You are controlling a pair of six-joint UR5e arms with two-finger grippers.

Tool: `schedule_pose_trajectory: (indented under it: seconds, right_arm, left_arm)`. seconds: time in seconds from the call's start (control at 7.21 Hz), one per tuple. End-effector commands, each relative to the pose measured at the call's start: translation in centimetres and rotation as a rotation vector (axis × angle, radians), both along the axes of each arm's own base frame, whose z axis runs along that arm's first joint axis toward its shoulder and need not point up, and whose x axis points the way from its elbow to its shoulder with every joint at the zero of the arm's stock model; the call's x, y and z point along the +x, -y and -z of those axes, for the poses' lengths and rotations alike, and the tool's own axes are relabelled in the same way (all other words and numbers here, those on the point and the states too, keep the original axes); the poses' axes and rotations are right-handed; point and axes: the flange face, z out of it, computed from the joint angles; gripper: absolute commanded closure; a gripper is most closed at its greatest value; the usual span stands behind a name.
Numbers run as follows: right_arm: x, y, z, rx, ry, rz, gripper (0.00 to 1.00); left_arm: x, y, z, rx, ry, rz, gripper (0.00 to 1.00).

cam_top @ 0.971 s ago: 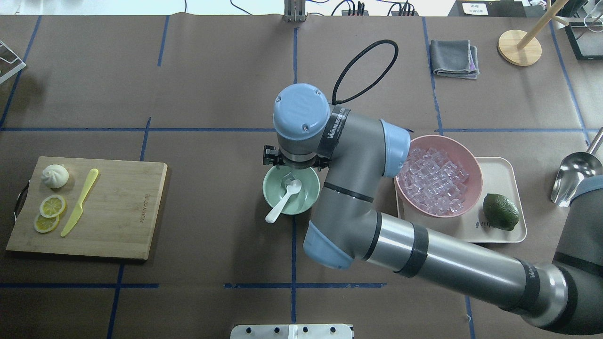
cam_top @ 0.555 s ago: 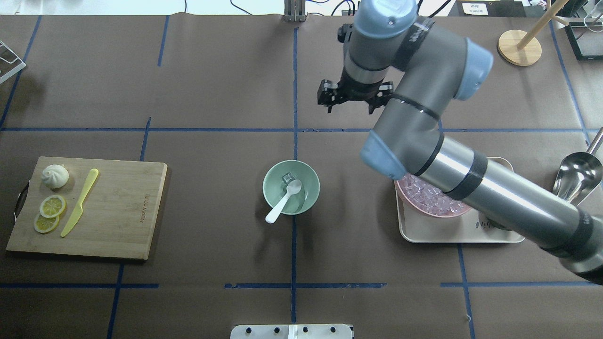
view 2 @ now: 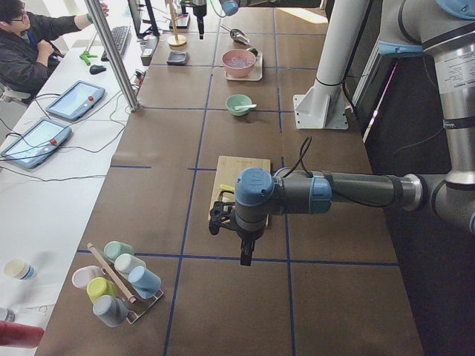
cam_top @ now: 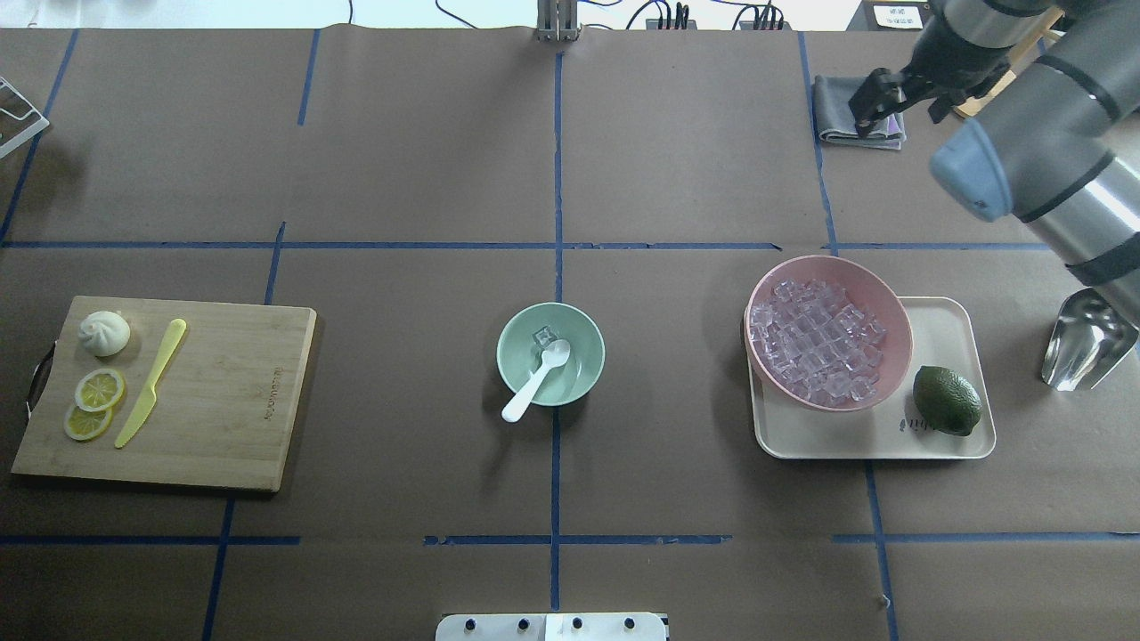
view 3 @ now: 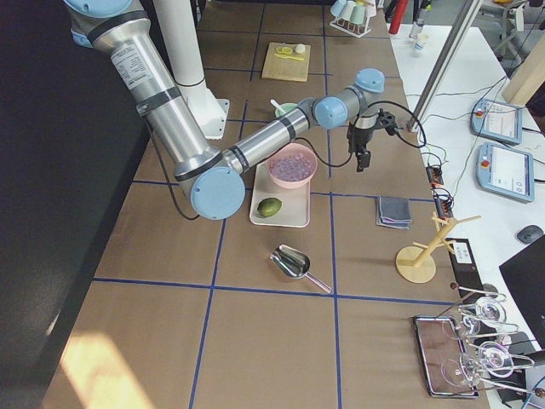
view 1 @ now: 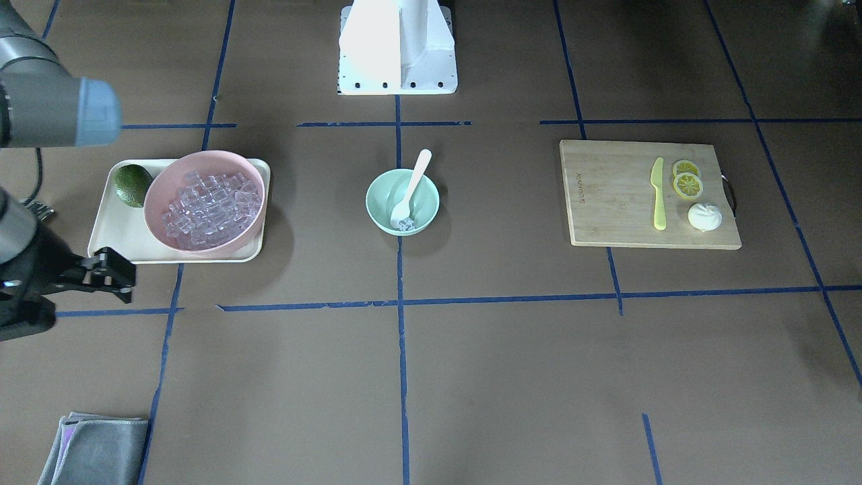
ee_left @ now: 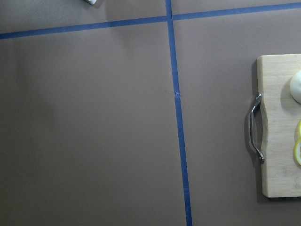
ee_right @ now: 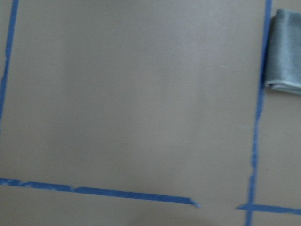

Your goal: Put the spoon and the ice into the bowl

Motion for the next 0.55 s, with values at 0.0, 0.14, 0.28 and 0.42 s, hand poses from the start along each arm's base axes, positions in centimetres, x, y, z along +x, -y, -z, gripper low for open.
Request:
schedule_pose_trajectory:
  seconds: [0.0, 0.14, 0.28, 0.42]
  right_arm:
    - [11.4, -3.8, -11.0, 0.047, -0.020, 0.114, 0.01]
    - [16.1, -6.0, -15.4, 0.053, -0.030, 0.140, 0.01]
    - [19.2, -8.1, -19.0, 0.021, -0.035, 0.135, 0.01]
    - [22.8, -11.4, -22.6, -0.052, -0.037, 0.070, 0.01]
  left_arm:
    - [0.3, 0.4, 0.2, 0.005, 0.000, -0.006, 0.00]
    - [0.3, 0.4, 0.3, 0.005, -0.006, -0.004, 0.00]
    - [0.3, 0.3, 0.3, 0.009, -0.009, -0.006, 0.00]
    - [0.3, 0.4, 0.0, 0.012, -0.009, -0.006, 0.00]
